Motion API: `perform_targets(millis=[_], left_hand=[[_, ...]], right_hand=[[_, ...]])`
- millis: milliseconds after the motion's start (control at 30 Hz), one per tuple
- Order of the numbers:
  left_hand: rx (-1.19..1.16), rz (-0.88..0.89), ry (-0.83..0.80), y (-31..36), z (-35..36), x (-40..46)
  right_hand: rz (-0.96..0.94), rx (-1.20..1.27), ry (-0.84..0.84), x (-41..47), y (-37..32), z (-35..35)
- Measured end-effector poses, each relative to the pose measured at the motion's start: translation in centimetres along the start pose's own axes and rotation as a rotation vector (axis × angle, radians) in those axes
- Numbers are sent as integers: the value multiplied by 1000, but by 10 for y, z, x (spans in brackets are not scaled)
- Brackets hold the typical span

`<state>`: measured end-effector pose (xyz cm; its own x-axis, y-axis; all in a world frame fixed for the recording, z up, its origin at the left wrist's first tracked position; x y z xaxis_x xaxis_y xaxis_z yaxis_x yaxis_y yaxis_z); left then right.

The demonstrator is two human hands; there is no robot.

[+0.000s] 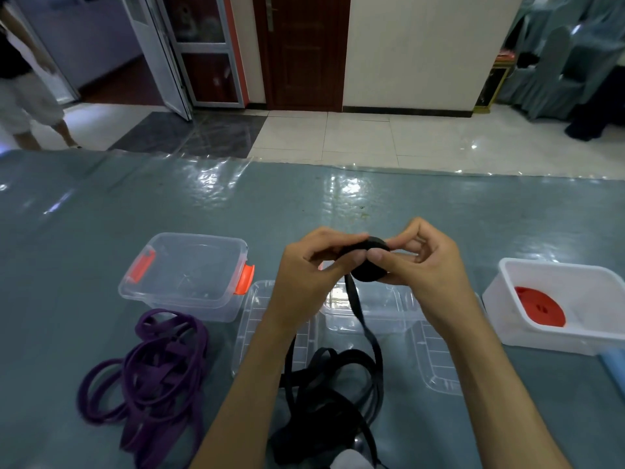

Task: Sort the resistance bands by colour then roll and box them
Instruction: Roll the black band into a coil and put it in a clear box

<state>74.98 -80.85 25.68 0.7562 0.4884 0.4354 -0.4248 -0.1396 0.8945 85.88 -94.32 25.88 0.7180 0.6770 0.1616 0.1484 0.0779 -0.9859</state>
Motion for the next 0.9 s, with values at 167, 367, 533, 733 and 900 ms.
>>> perform_targets(millis=[167,367,533,733,900], left_hand=[[-112,-55,50,-7,5,0],[-57,-61,80,-5,-3,4],[-188,-117,-29,-13,10,1],[-65,-87,-7,-7,0,0],[-164,-94,144,-17,8,-7]], right_hand=[[-112,51,105,-1,-14,-6],[-1,4,45,-7,5,-6],[-101,-16,139,-4,-10,-17],[-26,-21,16,0,-4,-12],[-96,-4,105,-1,-11,-19]])
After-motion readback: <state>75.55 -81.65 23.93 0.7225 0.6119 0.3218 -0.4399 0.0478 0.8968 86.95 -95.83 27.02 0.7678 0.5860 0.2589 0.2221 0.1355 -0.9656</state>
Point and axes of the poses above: each hand's wrist, its own x-axis towards the middle knuckle, its own z-axis out of the palm, y = z × x, the point moved 10 cm from there along x, towards the middle knuckle, and after that the axes turned 7 degrees about -x, right-handed, at the moved point
